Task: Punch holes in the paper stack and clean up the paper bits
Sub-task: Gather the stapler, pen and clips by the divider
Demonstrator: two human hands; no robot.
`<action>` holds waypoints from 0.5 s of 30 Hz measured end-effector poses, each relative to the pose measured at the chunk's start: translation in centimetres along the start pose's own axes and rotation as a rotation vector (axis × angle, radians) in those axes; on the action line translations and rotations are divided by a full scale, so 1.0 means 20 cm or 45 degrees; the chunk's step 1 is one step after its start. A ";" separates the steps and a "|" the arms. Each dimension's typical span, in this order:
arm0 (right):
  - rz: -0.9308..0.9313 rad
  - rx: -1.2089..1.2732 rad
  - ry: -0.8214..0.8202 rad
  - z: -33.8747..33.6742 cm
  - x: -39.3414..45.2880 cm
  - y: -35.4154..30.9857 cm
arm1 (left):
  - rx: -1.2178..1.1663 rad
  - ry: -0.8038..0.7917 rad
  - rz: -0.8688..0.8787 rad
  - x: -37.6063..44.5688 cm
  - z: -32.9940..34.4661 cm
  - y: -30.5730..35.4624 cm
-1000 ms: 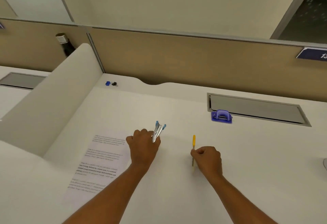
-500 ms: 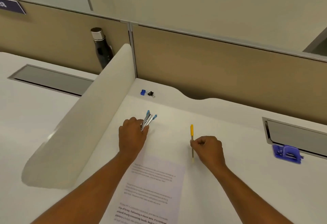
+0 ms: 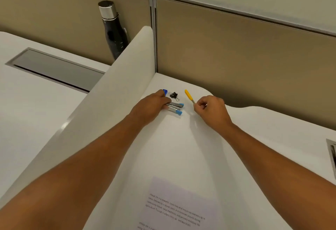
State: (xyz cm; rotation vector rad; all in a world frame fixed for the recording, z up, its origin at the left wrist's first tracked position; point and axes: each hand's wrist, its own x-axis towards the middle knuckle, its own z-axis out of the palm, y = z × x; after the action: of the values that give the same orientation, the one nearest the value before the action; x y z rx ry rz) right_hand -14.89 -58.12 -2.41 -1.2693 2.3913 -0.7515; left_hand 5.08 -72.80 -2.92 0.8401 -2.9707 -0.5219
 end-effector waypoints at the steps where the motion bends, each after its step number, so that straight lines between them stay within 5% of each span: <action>1: -0.023 -0.011 0.024 0.03 0.03 0.00 | -0.007 -0.006 0.004 0.02 0.00 -0.01; 15: -0.212 -0.091 0.109 0.13 0.22 0.03 | -0.103 0.050 -0.061 -0.01 0.06 -0.08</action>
State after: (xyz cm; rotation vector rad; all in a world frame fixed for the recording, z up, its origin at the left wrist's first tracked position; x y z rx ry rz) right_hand -16.40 -62.17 -4.99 -1.5089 2.4213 -0.7891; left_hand 5.94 -73.55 -4.59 0.9047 -2.8788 -0.6149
